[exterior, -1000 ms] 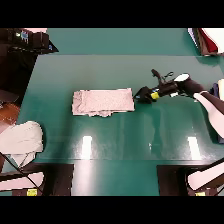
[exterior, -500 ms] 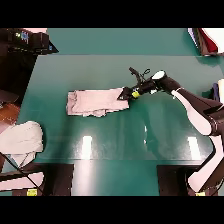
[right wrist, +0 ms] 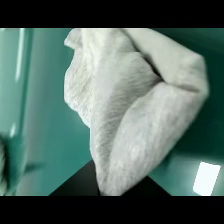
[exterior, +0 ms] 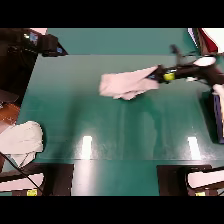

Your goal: Fold the shirts.

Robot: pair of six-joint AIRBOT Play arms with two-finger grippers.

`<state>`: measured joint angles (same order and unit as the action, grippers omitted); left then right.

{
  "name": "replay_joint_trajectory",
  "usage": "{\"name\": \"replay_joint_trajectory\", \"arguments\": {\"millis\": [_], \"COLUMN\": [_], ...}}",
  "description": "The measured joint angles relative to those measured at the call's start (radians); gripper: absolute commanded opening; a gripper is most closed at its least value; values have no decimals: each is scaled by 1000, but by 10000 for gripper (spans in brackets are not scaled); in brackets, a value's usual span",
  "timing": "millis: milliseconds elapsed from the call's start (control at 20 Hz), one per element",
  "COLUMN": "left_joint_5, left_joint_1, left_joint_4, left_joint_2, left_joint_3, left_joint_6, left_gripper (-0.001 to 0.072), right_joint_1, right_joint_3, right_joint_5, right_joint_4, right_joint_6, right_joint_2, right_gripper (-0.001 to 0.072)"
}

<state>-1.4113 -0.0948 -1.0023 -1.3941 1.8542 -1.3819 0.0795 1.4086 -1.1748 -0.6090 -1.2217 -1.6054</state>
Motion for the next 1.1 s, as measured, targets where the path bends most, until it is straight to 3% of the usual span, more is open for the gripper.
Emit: {"name": "replay_joint_trajectory", "arguments": {"millis": [250,500,850,1100], "left_joint_5": [93,190,224,229], "left_joint_1": [-127,-221,-264,-268], "left_joint_4": [4,4,-8,-11], "left_joint_2": [0,0,0,0], "left_joint_3": [0,0,0,0], "left_joint_6": [1,2,2,2], "left_gripper": [19,19,19,19], "right_joint_1": [-373,-642,-737,-774], "right_joint_3": [-64,-57,190,360], "right_joint_5": [69,136,163,172], "right_joint_4": [-148,-167,-146,-145], "right_joint_6": [-60,-76,-78,-78], "right_joint_2": [188,204,96,116], "right_gripper": [12,12,12,12]}}
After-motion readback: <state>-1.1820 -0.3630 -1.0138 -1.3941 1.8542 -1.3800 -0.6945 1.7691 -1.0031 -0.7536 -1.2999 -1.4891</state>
